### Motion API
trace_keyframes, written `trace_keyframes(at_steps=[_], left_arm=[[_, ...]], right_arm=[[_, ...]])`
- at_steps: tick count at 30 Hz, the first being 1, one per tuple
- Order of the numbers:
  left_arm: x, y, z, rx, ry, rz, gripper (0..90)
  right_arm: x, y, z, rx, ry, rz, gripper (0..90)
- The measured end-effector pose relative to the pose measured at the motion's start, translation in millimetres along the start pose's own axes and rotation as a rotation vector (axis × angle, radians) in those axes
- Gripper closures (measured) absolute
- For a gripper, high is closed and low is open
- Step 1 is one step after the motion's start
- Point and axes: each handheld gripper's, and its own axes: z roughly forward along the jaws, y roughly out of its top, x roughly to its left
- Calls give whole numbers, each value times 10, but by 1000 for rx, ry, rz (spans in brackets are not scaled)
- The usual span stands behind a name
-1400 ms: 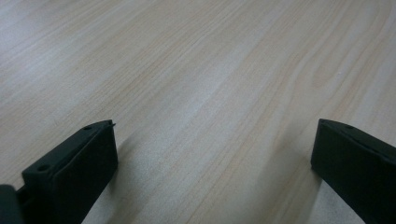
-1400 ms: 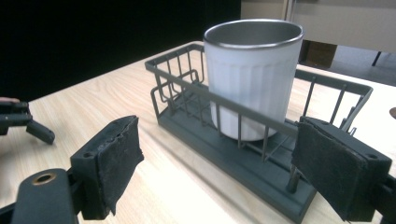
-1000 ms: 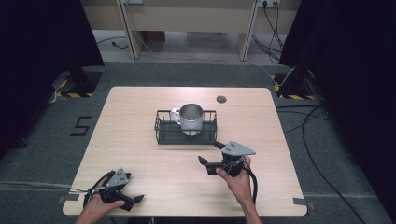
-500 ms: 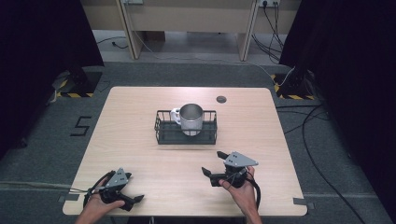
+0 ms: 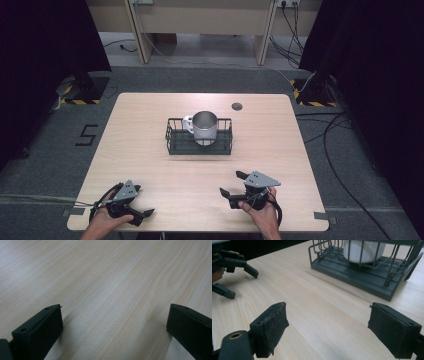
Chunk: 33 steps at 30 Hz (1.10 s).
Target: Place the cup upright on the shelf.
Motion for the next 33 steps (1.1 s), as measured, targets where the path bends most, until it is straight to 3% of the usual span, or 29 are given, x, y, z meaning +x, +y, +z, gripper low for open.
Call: trace_keyframes(at_steps=[14, 33], left_arm=[[0, 0, 0, 0, 0, 0, 0], [0, 0, 0, 0, 0, 0, 0]], right_arm=[[35, -203, -63, 59, -4, 25, 152], [108, -319, -101, 135, -9, 26, 152]])
